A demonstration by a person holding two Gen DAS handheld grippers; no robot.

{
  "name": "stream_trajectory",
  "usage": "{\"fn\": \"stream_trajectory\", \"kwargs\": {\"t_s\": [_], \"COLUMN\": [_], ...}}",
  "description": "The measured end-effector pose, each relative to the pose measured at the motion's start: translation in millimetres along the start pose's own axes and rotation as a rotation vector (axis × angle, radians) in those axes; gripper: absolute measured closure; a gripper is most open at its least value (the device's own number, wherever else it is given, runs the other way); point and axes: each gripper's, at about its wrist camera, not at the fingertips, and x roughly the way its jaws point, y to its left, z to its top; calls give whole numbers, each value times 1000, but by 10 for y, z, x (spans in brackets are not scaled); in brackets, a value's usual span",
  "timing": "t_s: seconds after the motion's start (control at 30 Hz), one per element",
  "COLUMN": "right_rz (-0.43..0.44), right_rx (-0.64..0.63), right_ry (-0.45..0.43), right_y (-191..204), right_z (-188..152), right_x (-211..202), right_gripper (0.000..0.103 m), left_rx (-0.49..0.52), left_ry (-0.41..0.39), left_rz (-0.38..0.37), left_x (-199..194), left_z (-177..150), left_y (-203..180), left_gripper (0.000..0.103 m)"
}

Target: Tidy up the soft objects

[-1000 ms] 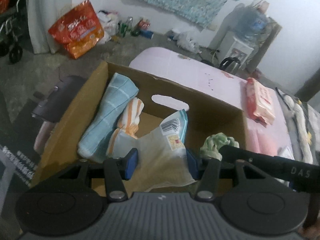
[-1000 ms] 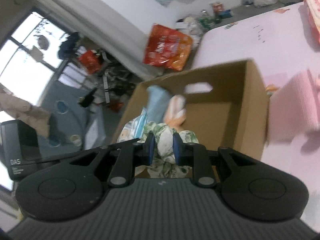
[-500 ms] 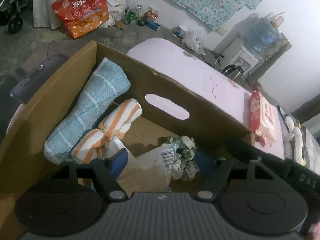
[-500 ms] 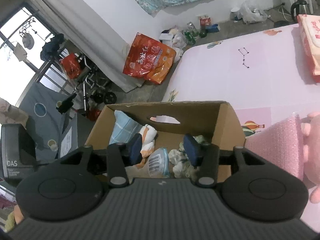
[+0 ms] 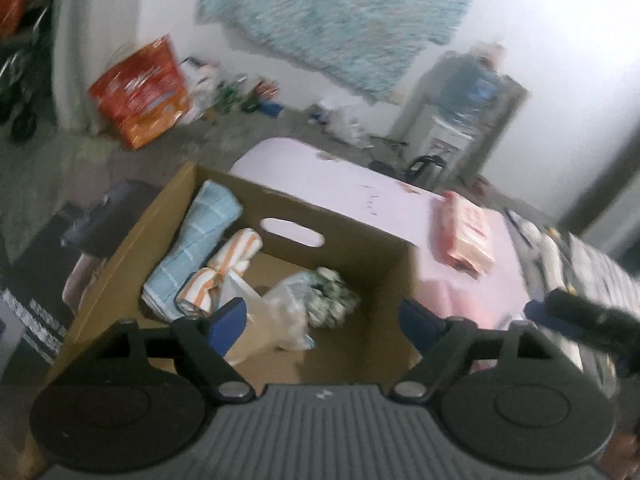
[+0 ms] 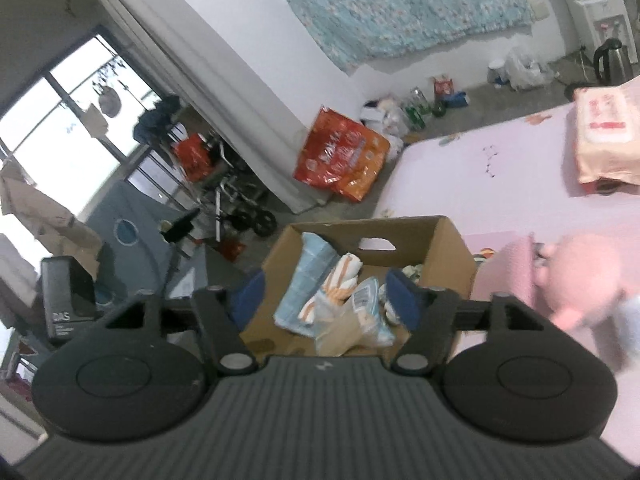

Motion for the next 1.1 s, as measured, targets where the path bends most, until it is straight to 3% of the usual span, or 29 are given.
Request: {"fn": "stream_trajectory", "kwargs": {"t_s": [0.13, 0.27, 0.4, 0.5, 0.53, 0.6, 0.67, 0.77, 0.9, 1.1], "right_rz": [-5, -7, -6, -17, -11, 22, 60, 63, 77, 54], "right_rx": [5, 49, 116, 216, 249, 322, 377, 429, 493, 479], "right_ry": [-53, -91, -28, 110, 170, 277, 329, 326, 244, 160], "right_y": [-87, -297, -581, -843, -905, -1013, -1064, -1140, -1285, -1358], "right_z": [-160, -525, -1179, -1773, -1960, -2291, -2497, -2595, -2489, -2306], "right_x": [-740, -1393, -1685, -1601, -1508, -1269, -1018, -711, -497, -371], "right_gripper": [26, 26, 26, 35, 44, 52, 59, 66, 66, 65], "left_rx": [98, 204, 275, 294, 301, 313, 321, 318, 337, 345], "left_ry": [12, 57, 100, 146, 158, 170, 169, 155, 137, 141], "left_rz": [-57, -114, -140, -142, -139, -127, -111, -100, -82, -73], "left_x": [-283, -407, -392, -292, -263, -221, -211, -223, -250, -193], "left_z": [-230, -570, -940, -1106, -1139, -1178, -1184, -1148, -1116, -1094], "left_y": [-293, -568, -752, -831, -859, -903, -957, -1022, -1116, -1184], "left_gripper": [15, 15, 15, 15, 16, 16, 16, 16, 16, 16]}}
